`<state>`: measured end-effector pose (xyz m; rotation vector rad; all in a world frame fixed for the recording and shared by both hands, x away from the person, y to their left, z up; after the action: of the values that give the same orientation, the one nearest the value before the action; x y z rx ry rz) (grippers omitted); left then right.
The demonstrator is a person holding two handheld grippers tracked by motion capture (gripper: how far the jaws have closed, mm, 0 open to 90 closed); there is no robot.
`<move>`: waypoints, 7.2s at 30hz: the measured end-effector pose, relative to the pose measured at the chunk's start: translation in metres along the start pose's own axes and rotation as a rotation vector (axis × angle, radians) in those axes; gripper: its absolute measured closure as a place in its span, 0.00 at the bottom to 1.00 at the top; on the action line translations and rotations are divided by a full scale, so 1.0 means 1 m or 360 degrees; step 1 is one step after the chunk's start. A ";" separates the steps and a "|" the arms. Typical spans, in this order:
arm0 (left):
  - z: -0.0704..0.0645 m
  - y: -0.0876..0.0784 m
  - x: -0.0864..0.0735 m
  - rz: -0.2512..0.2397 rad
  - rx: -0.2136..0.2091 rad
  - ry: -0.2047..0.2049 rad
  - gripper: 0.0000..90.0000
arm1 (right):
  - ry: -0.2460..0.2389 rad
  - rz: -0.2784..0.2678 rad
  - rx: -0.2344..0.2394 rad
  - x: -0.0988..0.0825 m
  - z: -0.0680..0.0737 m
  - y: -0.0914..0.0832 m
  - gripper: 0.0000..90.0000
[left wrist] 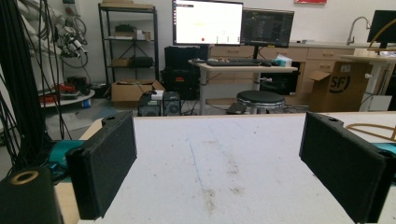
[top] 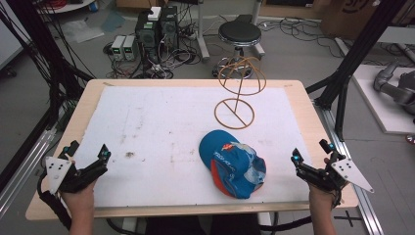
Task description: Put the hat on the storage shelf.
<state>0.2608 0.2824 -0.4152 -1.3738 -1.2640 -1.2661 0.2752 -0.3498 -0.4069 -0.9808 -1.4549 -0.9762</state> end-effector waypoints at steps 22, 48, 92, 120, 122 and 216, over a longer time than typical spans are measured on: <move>0.001 0.000 -0.001 0.0015 0.0011 -0.0003 0.13 | 0.0052 0.0018 0.0363 0.004 0.024 0.008 0.05; 0.002 0.000 -0.002 0.0031 0.0021 -0.0005 0.13 | -0.0067 0.0279 0.0828 -0.016 0.109 0.038 0.14; 0.007 -0.005 -0.002 0.0026 0.0046 -0.0010 0.13 | -0.0170 0.0681 0.0813 -0.035 0.126 0.058 0.97; 0.007 -0.006 -0.002 0.0030 0.0052 -0.0005 0.13 | -0.0091 0.0189 0.0641 0.028 0.113 0.044 0.97; 0.007 -0.005 -0.002 0.0029 0.0052 -0.0006 0.13 | -0.0081 0.0168 0.0623 0.031 0.112 0.044 0.97; 0.015 -0.003 -0.009 0.0076 0.0051 0.0013 0.13 | -0.0192 0.0036 0.0256 0.159 0.060 0.234 0.90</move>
<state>0.2599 0.2961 -0.4258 -1.3667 -1.2338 -1.2131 0.4641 -0.2070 -0.2398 -0.9491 -1.5928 -0.7817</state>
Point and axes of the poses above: each handheld gripper's, and its own axes: y roughly forward along the jaws, x roughly out of its top, z roughly to its left, the point moved 3 cm from there along y, roughly forward along the jaws, and after that the axes turned 5 degrees about -y, right-handed, at the moved point
